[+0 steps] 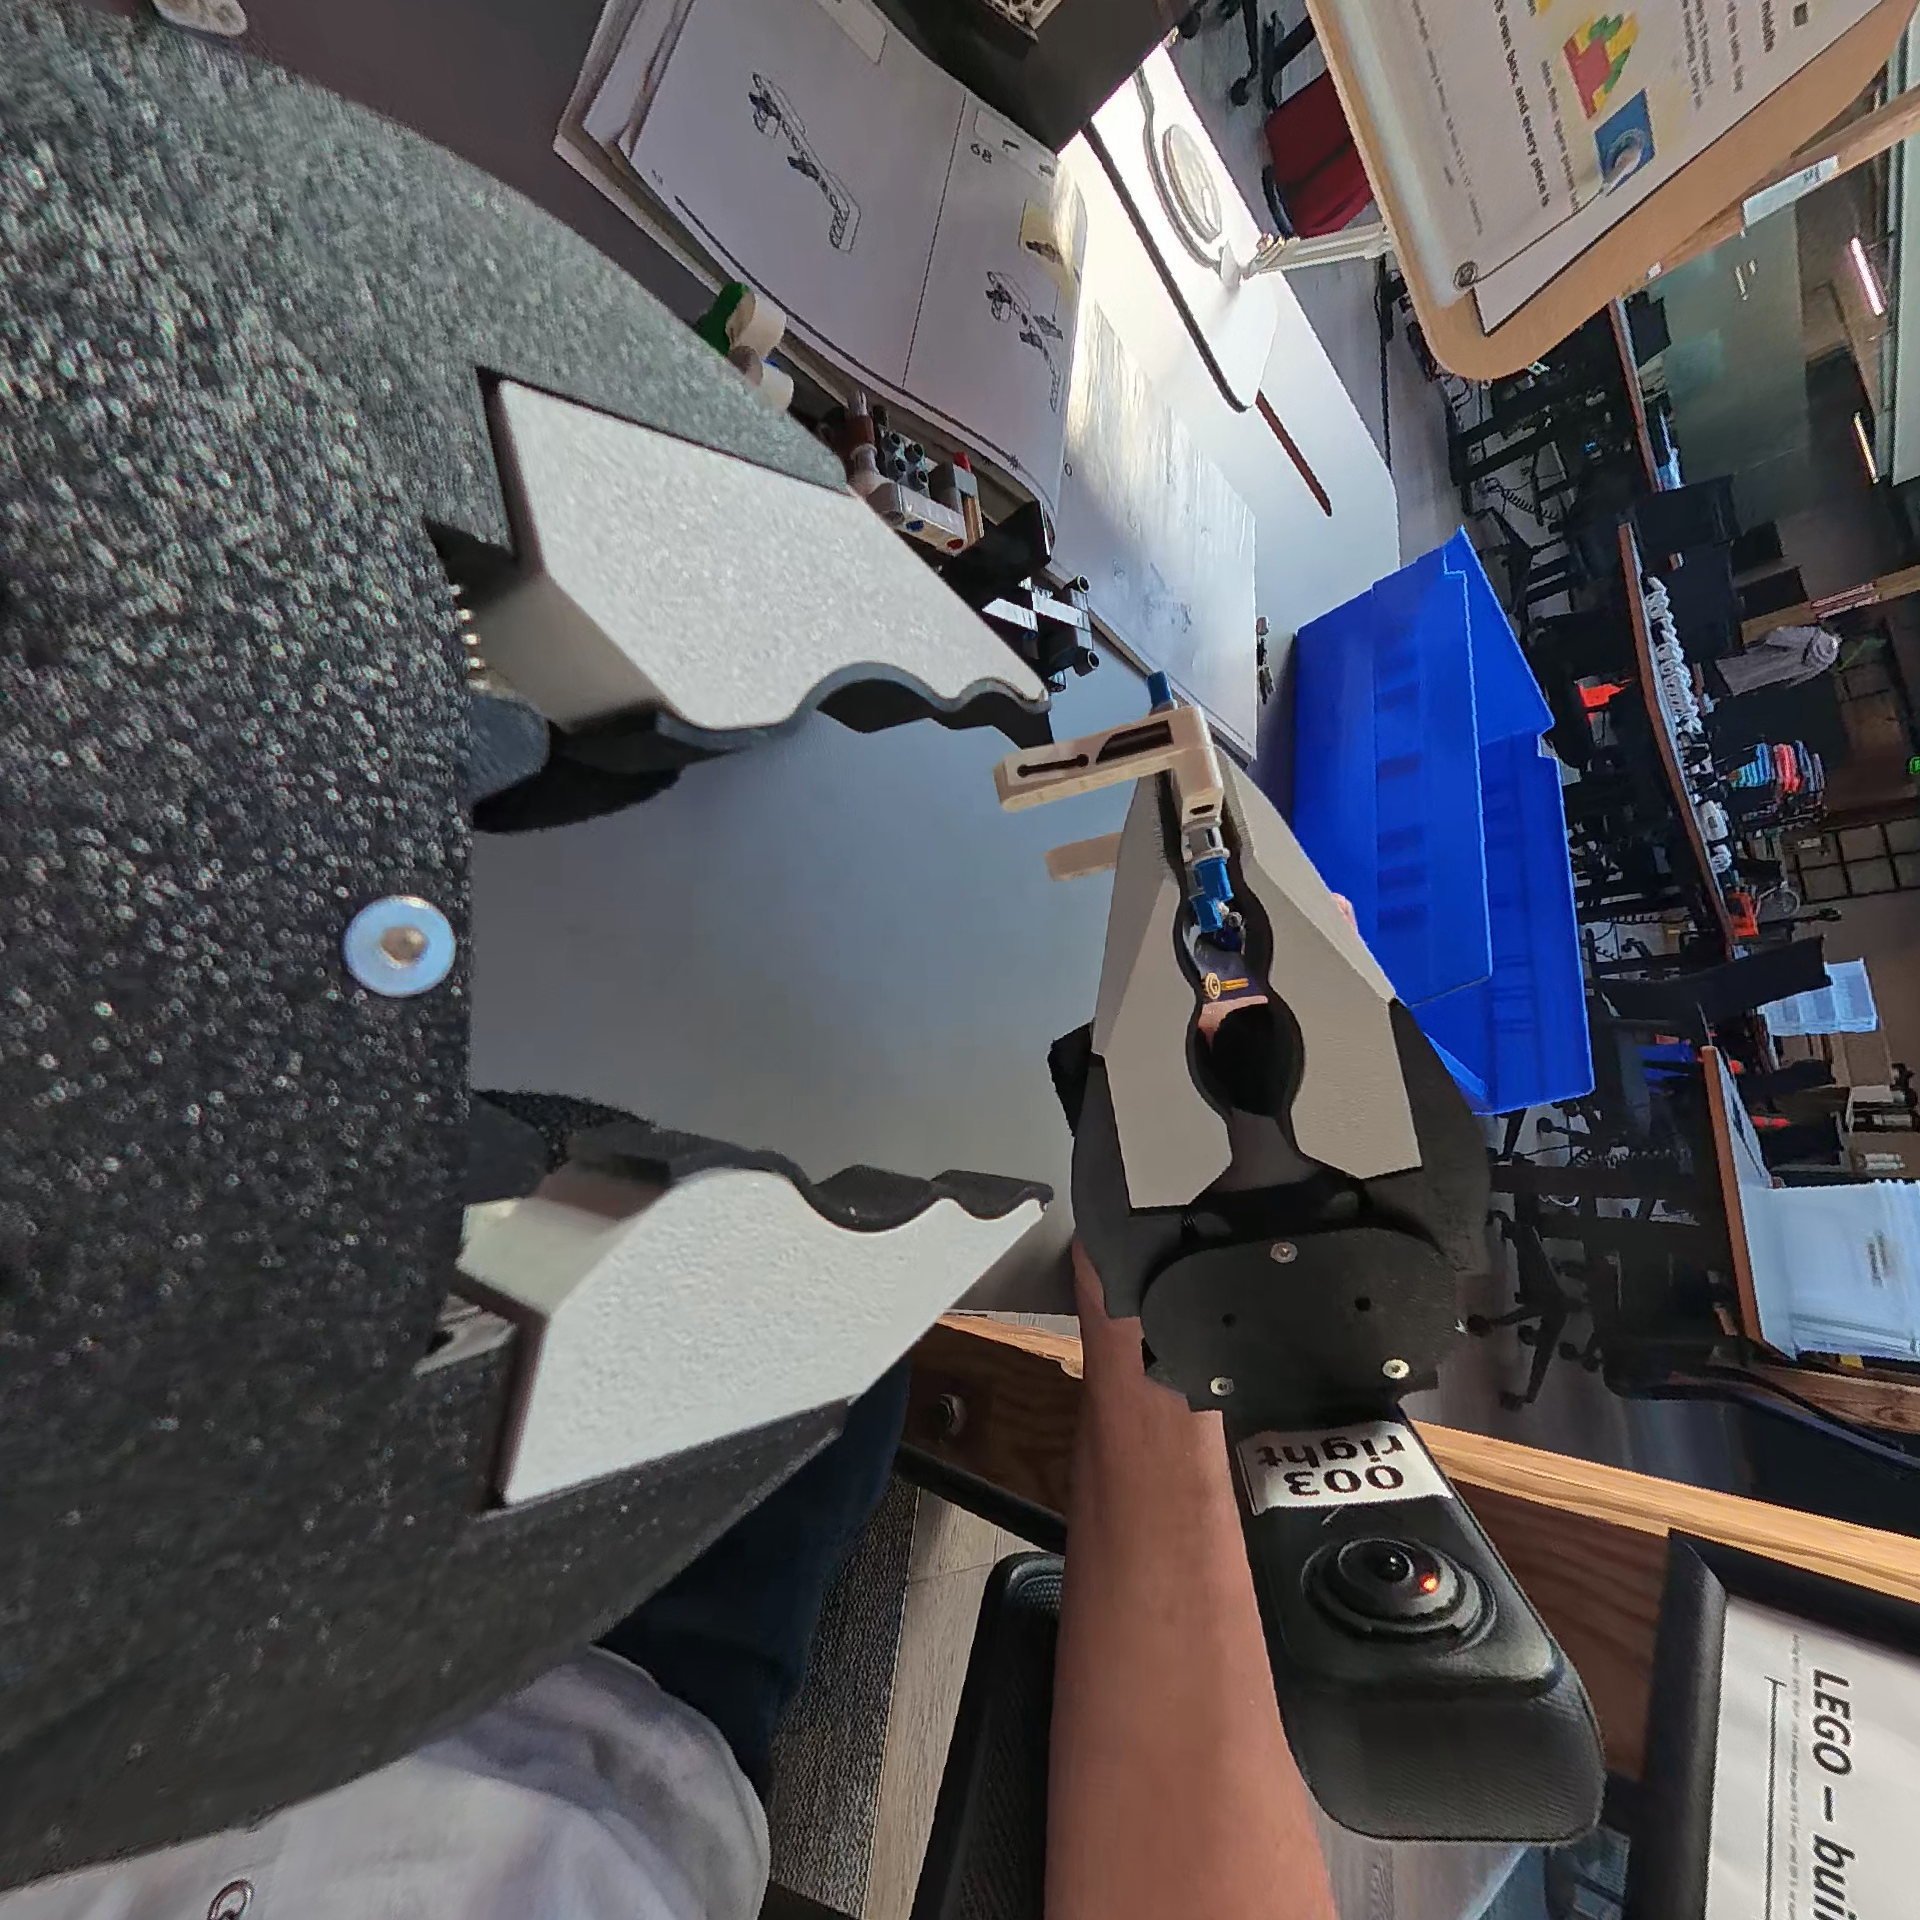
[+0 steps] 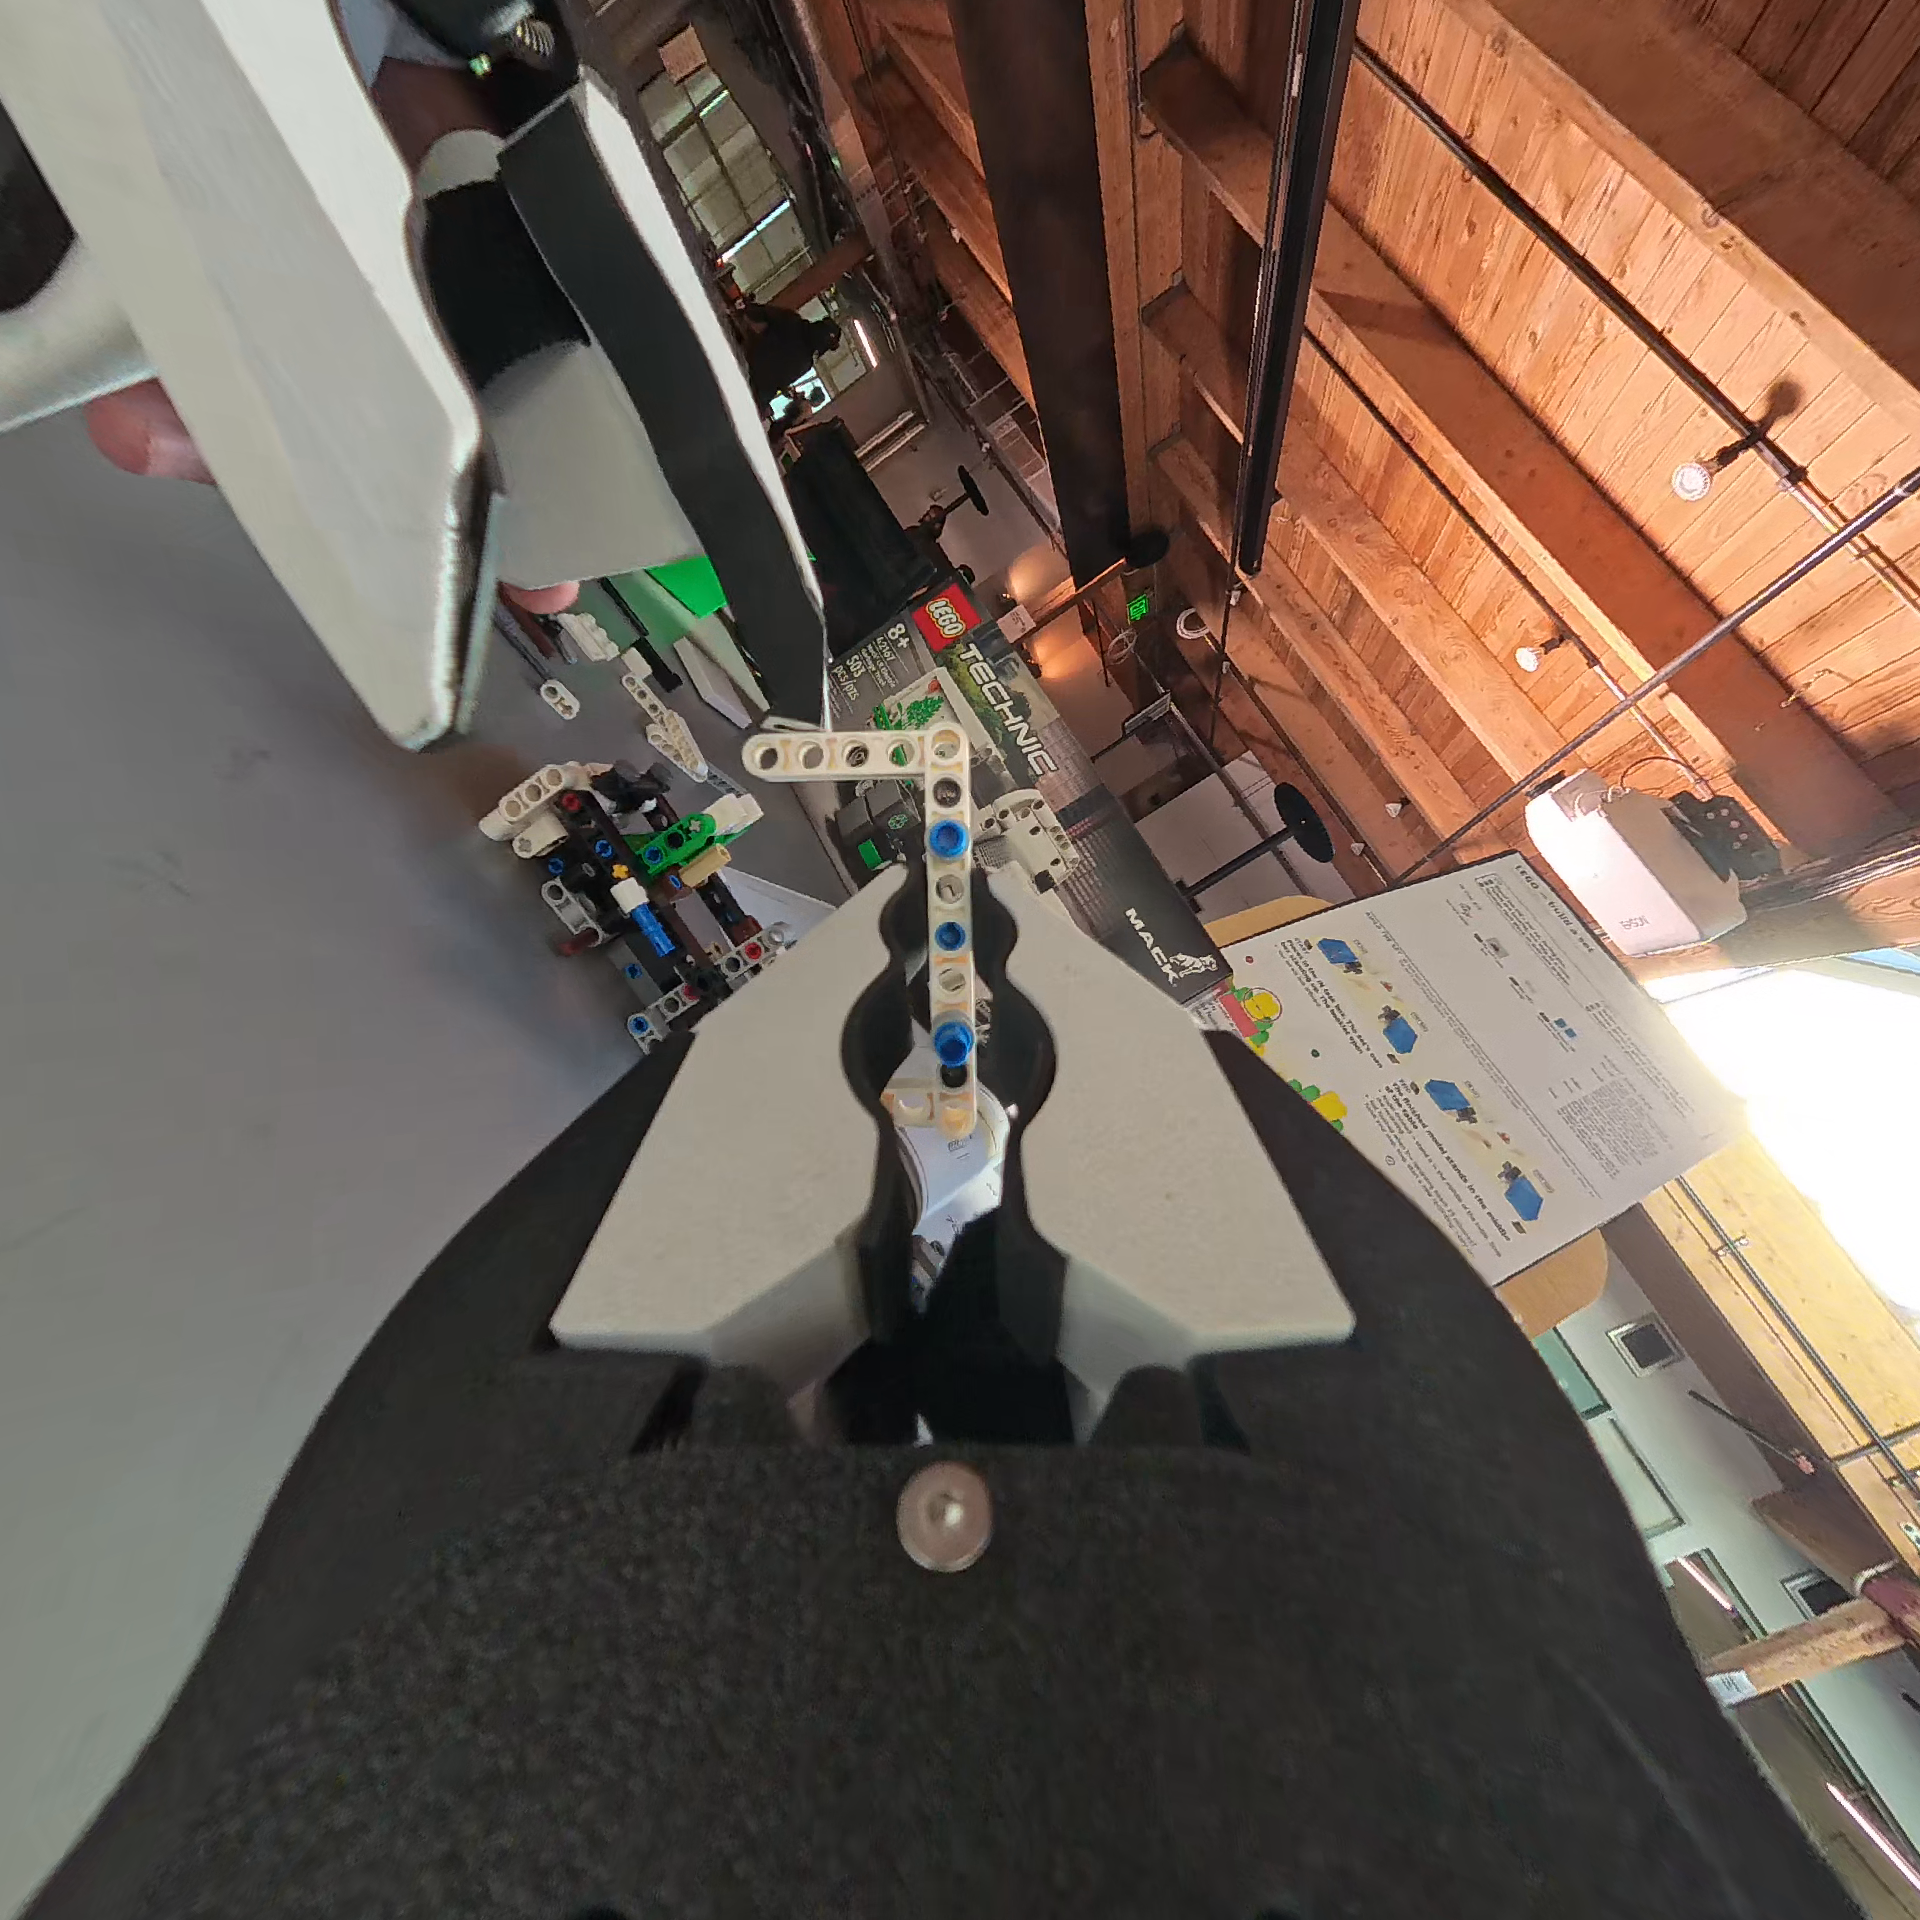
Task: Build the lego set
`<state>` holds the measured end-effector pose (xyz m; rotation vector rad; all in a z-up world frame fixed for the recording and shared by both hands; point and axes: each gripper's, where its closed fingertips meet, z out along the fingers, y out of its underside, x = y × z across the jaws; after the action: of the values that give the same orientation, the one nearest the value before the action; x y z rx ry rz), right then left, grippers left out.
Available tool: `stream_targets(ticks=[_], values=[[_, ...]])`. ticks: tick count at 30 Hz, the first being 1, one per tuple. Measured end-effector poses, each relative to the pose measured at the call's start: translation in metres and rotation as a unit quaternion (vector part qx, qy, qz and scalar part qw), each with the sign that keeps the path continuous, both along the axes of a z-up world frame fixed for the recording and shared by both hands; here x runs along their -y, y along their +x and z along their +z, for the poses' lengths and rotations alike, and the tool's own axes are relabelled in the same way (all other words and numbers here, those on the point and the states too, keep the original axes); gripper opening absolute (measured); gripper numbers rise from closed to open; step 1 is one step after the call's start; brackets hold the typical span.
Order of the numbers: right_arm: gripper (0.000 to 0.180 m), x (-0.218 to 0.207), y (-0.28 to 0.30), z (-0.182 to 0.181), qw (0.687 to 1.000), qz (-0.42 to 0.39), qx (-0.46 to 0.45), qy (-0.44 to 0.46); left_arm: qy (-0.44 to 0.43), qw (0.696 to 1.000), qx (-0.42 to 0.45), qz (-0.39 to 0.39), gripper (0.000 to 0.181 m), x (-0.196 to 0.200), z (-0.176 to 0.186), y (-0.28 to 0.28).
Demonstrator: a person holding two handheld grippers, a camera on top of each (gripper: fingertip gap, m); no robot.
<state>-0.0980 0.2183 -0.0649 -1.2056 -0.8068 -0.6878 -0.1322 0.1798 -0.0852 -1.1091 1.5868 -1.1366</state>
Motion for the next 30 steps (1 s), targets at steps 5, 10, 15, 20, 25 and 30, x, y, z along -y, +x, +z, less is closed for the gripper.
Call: stream_targets(ticks=[5,10,15,20,25,30], values=[[0.006,0.0,0.0,0.001,1.0,-0.004,0.012,0.007,-0.058,0.998,-0.009,-0.007,0.082,0.001,0.004,-0.001],[0.005,0.0,0.003,0.006,0.996,-0.044,0.06,0.043,-0.085,0.996,-0.034,0.005,0.085,0.002,0.007,-0.005],[0.006,0.001,0.008,0.009,0.994,-0.062,0.072,0.054,-0.051,0.997,-0.058,0.024,0.091,0.004,-0.001,-0.005],[0.006,0.003,0.002,0.01,0.995,-0.045,0.071,0.06,-0.033,0.996,-0.063,0.05,0.09,-0.009,-0.009,-0.004],[0.005,0.016,-0.022,0.01,0.995,0.083,0.021,0.048,-0.183,0.983,0.01,-0.025,0.072,-0.016,0.028,-0.016],[0.005,0.027,-0.024,0.021,0.986,0.152,-0.059,0.041,-0.372,0.908,-0.021,-0.19,0.046,-0.003,0.046,-0.033]])
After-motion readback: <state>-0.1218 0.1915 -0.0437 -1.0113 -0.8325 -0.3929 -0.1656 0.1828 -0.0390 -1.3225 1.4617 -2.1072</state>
